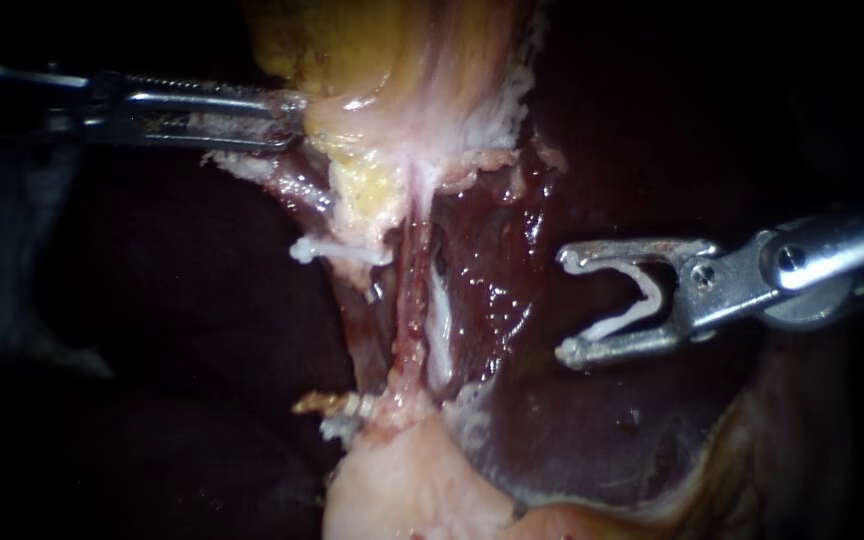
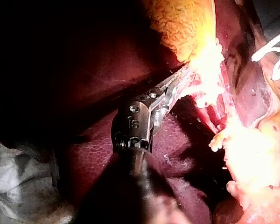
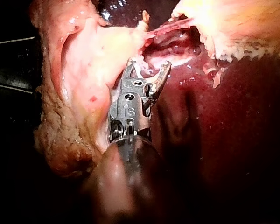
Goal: Clipping first clip right tube
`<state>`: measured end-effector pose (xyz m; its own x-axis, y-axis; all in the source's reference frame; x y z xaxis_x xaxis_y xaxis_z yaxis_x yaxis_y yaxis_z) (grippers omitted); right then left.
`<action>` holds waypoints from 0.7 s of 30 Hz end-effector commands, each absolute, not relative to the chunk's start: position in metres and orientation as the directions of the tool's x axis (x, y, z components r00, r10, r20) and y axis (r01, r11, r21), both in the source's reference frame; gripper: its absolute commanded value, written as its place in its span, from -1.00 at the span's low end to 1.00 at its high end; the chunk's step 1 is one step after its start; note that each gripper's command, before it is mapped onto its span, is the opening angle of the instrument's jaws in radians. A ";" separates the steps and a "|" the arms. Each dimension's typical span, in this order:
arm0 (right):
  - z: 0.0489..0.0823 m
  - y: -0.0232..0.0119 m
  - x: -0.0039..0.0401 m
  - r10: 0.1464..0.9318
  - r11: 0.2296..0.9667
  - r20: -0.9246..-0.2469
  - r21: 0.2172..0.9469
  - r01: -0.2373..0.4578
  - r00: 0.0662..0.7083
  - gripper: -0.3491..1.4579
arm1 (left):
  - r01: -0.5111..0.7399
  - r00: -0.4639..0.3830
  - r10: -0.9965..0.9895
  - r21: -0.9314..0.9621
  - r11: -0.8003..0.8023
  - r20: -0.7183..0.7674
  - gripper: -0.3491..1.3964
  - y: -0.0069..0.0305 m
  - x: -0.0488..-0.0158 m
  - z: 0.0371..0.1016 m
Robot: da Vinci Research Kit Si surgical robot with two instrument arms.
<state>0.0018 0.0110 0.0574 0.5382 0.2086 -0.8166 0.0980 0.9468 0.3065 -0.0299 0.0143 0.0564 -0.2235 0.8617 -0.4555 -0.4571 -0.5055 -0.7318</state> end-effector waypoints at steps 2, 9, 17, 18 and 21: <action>0.0574 0.0110 0.0018 0.209 0.947 -0.815 0.307 0.098 0.541 -0.06 | -0.454 -0.225 0.862 -0.734 -0.505 -0.454 -1.00 0.0145 -0.0294 0.0560; 0.0575 0.0111 0.0018 0.209 0.947 -0.815 0.307 0.097 0.541 -0.06 | -0.461 -0.210 0.869 -0.738 -0.493 -0.448 -1.00 0.0164 -0.0259 0.0523; 0.0574 0.0111 0.0019 0.211 0.946 -0.818 0.309 0.098 0.536 -0.06 | -0.475 -0.189 0.872 -0.735 -0.484 -0.452 -1.00 0.0173 -0.0232 0.0504; 0.0574 0.0111 0.0019 0.212 0.946 -0.818 0.309 0.097 0.536 -0.06 | -0.475 -0.189 0.872 -0.735 -0.484 -0.452 -1.00 0.0172 -0.0232 0.0505; 0.0575 0.0111 0.0023 0.214 0.945 -0.821 0.312 0.101 0.529 -0.06 | -0.476 -0.188 0.872 -0.734 -0.484 -0.452 -1.00 0.0172 -0.0234 0.0505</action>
